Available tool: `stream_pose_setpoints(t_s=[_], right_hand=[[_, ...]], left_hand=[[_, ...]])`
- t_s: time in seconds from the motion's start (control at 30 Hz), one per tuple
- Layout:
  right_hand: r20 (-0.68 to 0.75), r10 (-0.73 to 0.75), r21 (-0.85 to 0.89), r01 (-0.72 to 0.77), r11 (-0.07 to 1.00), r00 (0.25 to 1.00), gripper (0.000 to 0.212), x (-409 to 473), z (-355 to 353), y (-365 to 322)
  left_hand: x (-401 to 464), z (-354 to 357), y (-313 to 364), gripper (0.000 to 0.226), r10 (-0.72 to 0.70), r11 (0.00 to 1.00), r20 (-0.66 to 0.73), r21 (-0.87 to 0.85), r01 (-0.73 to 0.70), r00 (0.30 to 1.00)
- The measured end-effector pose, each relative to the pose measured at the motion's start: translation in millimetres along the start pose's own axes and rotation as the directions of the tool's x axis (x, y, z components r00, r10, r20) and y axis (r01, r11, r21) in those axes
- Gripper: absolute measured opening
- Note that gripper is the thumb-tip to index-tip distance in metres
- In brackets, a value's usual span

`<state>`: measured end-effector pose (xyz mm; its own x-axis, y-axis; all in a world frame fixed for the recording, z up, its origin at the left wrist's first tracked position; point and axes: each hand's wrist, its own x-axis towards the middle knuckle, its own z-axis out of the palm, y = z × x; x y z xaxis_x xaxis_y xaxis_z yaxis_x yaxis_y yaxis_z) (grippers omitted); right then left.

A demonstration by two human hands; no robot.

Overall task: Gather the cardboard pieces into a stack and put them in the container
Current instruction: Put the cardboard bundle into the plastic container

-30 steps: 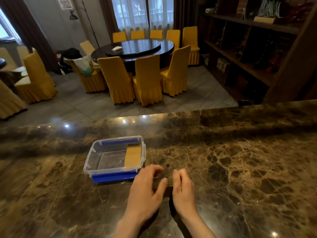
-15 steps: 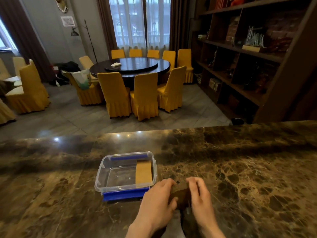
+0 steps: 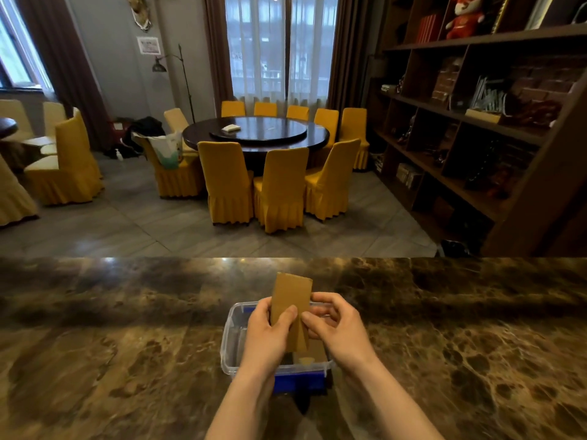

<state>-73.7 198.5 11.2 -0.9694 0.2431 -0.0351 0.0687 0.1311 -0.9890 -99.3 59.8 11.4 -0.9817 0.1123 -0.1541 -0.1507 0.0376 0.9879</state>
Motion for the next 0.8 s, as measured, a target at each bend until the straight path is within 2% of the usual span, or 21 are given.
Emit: stream_pose_setpoints(t_s=[0.13,0.37,0.57,0.8], right_hand=[[0.011,0.058,-0.027,-0.057,0.998,0.998,0.029,13,21,2],[-0.032,0.177,-0.209,-0.179,0.961,0.984,0.029,25,36,25],[-0.092,0.170,-0.377,-0.192,0.906,0.981,0.027,28,45,35],[-0.160,0.160,-0.555,-0.223,0.801,0.974,0.031,27,59,44]], left_hand=[[11,-12,-8,0.024,-0.059,0.998,-0.025,0.027,0.060,0.998],[26,-22,-25,0.031,-0.123,0.956,-0.131,0.249,0.153,0.984],[31,-23,-29,0.025,-0.139,0.838,-0.156,0.508,0.200,0.978],[37,-19,-34,0.031,-0.198,0.681,-0.173,0.683,0.262,0.965]])
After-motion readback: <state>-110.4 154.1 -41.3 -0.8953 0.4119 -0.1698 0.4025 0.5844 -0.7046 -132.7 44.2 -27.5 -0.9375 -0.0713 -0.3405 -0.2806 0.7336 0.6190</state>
